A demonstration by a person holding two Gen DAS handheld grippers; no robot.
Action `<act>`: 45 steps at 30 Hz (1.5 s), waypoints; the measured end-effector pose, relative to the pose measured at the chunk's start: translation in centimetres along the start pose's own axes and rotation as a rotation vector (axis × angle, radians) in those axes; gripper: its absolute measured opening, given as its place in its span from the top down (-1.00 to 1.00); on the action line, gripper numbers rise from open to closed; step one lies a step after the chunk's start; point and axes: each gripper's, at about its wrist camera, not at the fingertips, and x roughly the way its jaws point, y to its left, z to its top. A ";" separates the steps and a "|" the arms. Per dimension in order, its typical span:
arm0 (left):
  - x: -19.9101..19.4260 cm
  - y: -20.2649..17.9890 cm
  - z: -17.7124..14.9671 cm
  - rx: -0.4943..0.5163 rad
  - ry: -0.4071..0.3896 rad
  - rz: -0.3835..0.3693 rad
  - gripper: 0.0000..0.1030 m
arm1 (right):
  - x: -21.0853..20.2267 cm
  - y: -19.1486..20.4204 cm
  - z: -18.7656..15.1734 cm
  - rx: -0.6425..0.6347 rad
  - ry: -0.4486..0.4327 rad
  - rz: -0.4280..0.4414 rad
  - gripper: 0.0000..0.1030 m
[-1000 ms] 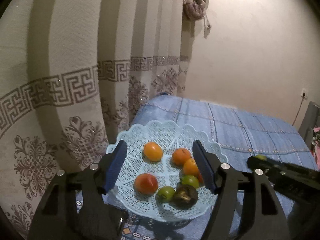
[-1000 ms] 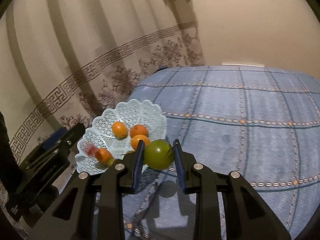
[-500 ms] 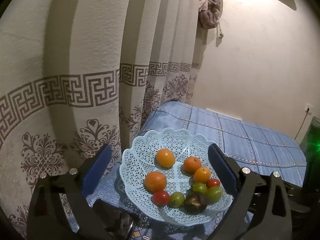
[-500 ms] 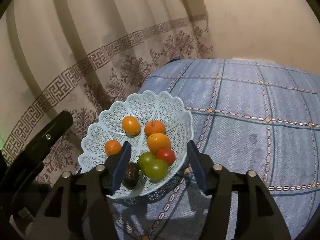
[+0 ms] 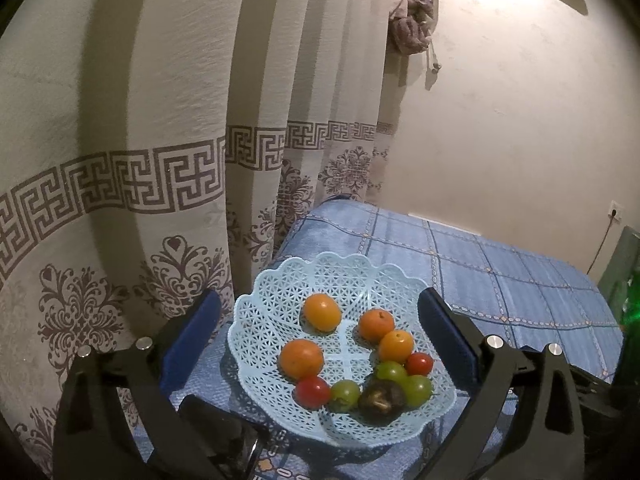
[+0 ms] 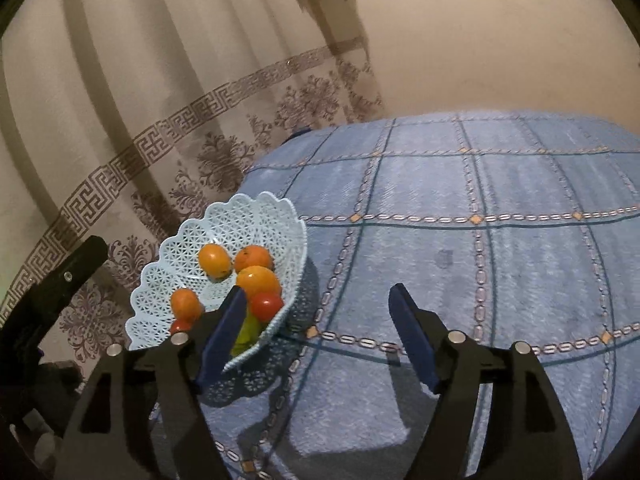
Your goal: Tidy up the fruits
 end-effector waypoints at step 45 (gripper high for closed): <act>-4.8 -2.1 -1.6 0.135 -0.010 0.060 -0.94 | -4.0 0.3 -0.3 -0.078 -0.121 0.006 -0.71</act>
